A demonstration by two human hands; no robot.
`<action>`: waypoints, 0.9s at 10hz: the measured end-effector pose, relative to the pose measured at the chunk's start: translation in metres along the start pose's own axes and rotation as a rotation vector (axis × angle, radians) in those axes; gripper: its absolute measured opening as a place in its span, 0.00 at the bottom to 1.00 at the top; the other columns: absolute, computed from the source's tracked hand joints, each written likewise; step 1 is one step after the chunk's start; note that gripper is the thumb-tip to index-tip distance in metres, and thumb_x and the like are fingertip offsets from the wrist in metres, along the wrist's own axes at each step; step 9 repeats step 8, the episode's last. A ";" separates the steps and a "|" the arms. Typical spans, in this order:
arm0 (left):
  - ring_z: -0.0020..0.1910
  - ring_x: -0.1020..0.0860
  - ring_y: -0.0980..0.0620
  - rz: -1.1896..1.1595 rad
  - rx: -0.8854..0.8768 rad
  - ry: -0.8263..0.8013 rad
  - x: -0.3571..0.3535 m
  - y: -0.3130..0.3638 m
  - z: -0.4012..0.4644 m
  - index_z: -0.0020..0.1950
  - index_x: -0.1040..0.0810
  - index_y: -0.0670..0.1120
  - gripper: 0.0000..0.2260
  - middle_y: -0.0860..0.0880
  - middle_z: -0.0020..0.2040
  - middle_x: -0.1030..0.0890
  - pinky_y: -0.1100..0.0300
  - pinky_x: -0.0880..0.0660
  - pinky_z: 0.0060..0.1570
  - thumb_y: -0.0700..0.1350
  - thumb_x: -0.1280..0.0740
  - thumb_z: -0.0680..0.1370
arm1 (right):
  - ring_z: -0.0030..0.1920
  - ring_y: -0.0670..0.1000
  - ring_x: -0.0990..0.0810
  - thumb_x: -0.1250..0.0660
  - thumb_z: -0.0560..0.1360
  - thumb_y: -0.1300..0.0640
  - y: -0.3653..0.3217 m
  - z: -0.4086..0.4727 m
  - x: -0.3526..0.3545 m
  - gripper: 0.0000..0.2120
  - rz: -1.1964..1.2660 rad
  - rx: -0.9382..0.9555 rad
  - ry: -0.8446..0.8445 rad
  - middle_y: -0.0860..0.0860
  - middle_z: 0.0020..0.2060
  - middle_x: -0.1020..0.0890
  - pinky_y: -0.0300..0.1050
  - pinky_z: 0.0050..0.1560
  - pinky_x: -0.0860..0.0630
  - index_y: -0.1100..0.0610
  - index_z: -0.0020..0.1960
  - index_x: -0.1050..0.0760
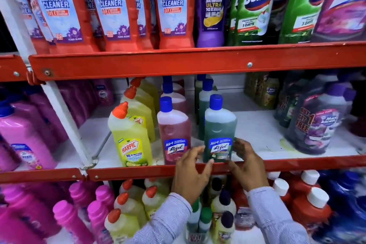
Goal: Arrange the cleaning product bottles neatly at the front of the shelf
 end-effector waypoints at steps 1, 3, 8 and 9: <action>0.58 0.17 0.51 -0.006 0.095 -0.104 -0.024 -0.011 0.009 0.68 0.25 0.50 0.24 0.49 0.60 0.14 0.53 0.21 0.63 0.58 0.30 0.75 | 0.51 0.45 0.19 0.25 0.68 0.62 0.005 0.007 -0.009 0.27 -0.067 0.020 -0.167 0.45 0.53 0.18 0.29 0.53 0.29 0.54 0.65 0.27; 0.51 0.14 0.50 0.029 0.154 -0.094 -0.027 -0.016 0.018 0.61 0.20 0.50 0.24 0.49 0.52 0.11 0.49 0.18 0.56 0.63 0.33 0.72 | 0.51 0.41 0.17 0.26 0.69 0.62 0.010 0.012 -0.009 0.24 0.000 0.020 -0.201 0.48 0.52 0.15 0.33 0.57 0.24 0.52 0.64 0.25; 0.56 0.15 0.49 0.164 0.080 -0.070 -0.005 0.020 0.022 0.67 0.22 0.50 0.23 0.48 0.59 0.13 0.52 0.20 0.63 0.57 0.27 0.75 | 0.53 0.43 0.17 0.25 0.69 0.63 0.019 0.011 0.021 0.26 0.192 -0.045 -0.071 0.43 0.54 0.16 0.46 0.59 0.20 0.46 0.62 0.26; 0.56 0.15 0.49 0.164 0.080 -0.070 -0.005 0.020 0.022 0.67 0.22 0.50 0.23 0.48 0.59 0.13 0.52 0.20 0.63 0.57 0.27 0.75 | 0.53 0.43 0.17 0.25 0.69 0.63 0.019 0.011 0.021 0.26 0.192 -0.045 -0.071 0.43 0.54 0.16 0.46 0.59 0.20 0.46 0.62 0.26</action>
Point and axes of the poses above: each hand's wrist, its own z-axis towards the middle knuckle, its own x-axis out of the back of the hand, y = z × x, the point moved 9 cm from there along z, towards the middle knuckle
